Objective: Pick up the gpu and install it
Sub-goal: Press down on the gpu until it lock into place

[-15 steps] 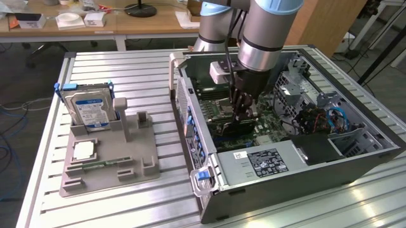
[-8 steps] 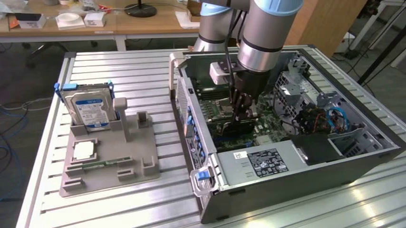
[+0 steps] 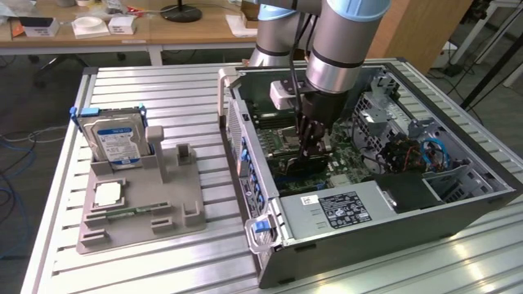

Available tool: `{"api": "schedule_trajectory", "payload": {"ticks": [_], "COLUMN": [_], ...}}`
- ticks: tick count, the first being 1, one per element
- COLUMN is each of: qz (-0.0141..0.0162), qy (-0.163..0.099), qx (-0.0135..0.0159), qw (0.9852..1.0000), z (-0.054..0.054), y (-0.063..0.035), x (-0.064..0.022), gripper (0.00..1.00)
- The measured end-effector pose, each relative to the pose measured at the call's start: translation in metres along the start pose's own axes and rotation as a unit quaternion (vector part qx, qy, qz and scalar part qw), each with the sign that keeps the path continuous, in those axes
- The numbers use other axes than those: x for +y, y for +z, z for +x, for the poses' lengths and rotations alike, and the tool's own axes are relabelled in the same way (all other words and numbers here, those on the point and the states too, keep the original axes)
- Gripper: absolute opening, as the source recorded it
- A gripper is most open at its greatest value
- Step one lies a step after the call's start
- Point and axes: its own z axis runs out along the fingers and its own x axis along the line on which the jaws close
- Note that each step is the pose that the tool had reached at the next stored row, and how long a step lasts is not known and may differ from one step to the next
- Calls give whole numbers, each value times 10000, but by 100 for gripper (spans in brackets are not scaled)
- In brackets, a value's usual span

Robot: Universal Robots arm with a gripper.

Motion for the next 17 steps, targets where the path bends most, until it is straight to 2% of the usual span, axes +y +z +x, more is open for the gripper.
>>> {"api": "schedule_trajectory", "payload": {"ticks": [4, 11, 17], "qz": [3, 1, 1], "qy": [0, 0, 0], "qx": [-8, -3, -2], "qw": [10000, 10000, 10000], "z": [-2, 0, 1], "y": [-14, -17, -102], "x": [-1, 0, 21], "gripper": [11, 11, 11]}}
